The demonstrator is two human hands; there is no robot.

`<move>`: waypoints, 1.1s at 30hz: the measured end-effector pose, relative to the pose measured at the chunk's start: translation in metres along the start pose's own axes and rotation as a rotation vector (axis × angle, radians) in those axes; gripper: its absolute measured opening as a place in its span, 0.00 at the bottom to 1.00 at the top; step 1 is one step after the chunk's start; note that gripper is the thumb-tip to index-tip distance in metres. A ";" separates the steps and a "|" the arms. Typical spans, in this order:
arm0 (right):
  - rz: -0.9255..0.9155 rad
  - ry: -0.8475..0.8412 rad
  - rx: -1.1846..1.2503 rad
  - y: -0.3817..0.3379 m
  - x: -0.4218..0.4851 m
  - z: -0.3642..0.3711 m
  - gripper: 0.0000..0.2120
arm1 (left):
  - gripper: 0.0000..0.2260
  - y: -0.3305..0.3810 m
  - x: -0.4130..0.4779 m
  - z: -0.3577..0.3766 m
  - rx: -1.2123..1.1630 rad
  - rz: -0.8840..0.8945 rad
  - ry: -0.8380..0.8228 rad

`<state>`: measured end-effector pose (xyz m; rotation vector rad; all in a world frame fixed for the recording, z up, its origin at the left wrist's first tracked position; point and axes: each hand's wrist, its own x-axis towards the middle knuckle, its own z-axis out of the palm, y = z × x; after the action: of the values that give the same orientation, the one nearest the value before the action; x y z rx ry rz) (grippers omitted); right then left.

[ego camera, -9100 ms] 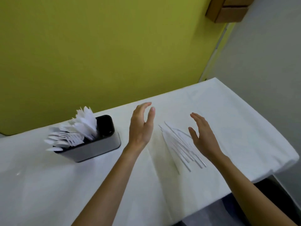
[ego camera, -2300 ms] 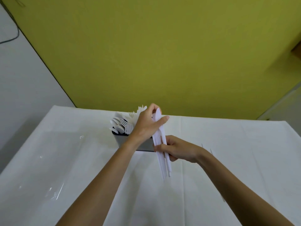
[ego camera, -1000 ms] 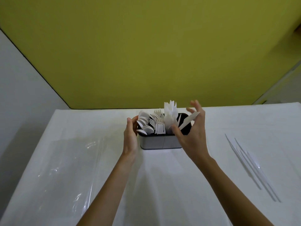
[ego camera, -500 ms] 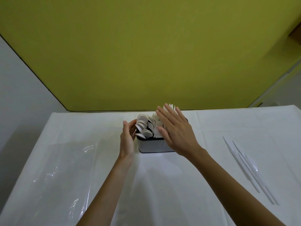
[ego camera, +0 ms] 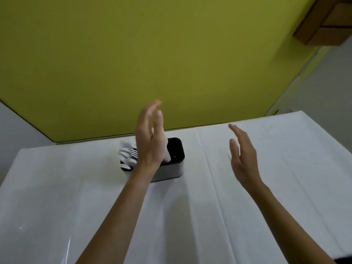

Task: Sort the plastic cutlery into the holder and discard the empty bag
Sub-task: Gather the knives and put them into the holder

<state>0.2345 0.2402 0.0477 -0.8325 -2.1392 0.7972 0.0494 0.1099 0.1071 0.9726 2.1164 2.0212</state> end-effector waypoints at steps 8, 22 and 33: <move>0.440 0.062 -0.269 0.130 -0.068 -0.092 0.09 | 0.09 -0.020 -0.076 0.145 0.244 -0.356 -0.426; 0.540 -0.529 -0.534 0.162 -0.065 -0.092 0.03 | 0.19 -0.062 -0.133 0.241 0.912 -0.478 -0.746; 0.369 -0.633 -0.736 0.172 -0.057 -0.082 0.09 | 0.17 -0.062 -0.138 0.242 0.883 -0.416 -0.654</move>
<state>0.3835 0.3247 -0.0528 -1.5400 -2.9636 0.4596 0.2447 0.2613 -0.0349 0.9388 2.4636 0.4309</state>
